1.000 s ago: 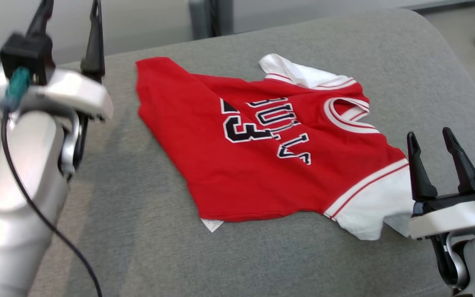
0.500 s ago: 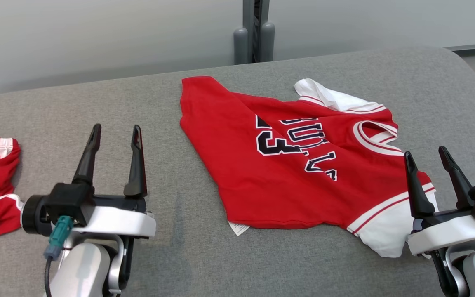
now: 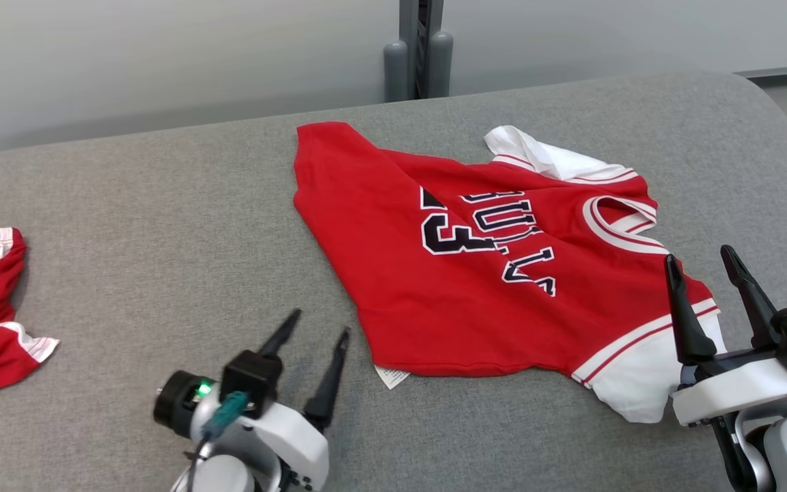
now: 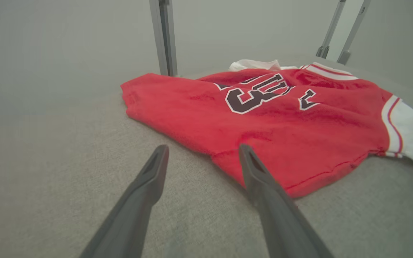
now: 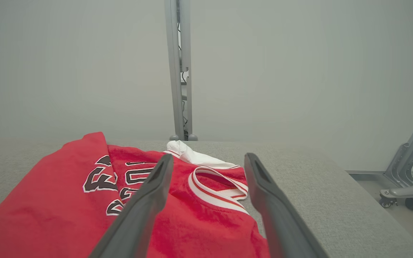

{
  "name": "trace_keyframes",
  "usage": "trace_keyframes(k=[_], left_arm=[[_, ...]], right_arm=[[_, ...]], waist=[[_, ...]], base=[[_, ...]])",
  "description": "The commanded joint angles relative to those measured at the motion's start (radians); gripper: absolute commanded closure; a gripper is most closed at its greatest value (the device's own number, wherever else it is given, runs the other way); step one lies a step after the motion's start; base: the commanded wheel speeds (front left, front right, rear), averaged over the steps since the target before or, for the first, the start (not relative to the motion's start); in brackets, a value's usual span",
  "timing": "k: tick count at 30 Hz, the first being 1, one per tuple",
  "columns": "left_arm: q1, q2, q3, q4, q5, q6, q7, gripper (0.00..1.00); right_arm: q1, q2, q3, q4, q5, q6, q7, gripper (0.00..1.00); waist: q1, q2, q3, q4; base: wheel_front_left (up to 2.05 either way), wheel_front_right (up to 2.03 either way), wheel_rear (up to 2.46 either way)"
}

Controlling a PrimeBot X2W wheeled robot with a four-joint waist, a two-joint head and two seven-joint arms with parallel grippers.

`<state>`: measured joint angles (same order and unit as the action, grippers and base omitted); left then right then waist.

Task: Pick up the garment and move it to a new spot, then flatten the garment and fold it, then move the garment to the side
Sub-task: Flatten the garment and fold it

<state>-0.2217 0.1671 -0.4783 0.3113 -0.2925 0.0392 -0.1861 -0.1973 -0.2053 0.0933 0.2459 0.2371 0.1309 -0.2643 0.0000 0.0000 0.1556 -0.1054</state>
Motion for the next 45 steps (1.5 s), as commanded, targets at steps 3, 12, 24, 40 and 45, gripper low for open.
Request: trace_keyframes(k=[3,12,24,40,45], left_arm=[[-0.026,-0.015,-0.037,0.056,0.004,-0.029,0.040,0.00],[-0.067,-0.064,-0.091,0.188,-0.041,-0.081,0.151,0.00],[-0.109,-0.094,-0.116,0.272,-0.059,-0.073,0.137,1.00],[-0.161,-0.021,-0.073,0.171,0.032,0.078,-0.024,1.00],[-0.177,0.043,-0.098,0.070,0.157,0.177,-0.055,1.00]], right_arm=[[-0.007,-0.007,-0.005,0.002,0.002,0.000,-0.001,0.00],[-0.020,-0.009,-0.010,-0.002,0.007,0.000,-0.001,0.00],[-0.027,-0.006,-0.014,0.001,0.006,0.000,-0.001,0.00],[0.000,0.003,-0.006,0.022,-0.009,0.000,-0.001,0.00],[0.015,0.012,-0.002,0.029,-0.012,0.000,-0.001,0.00]], waist=[[0.0000,0.0000,0.016,-0.013],[0.0000,0.0000,0.054,-0.041],[0.0000,0.0000,0.070,-0.049],[0.0000,0.0000,-0.011,-0.004],[0.0000,0.0000,-0.040,0.008]], base=[[0.00,0.00,0.00],[0.00,0.00,0.00],[0.00,0.00,0.00],[0.00,0.00,0.00],[0.00,0.00,0.00]])
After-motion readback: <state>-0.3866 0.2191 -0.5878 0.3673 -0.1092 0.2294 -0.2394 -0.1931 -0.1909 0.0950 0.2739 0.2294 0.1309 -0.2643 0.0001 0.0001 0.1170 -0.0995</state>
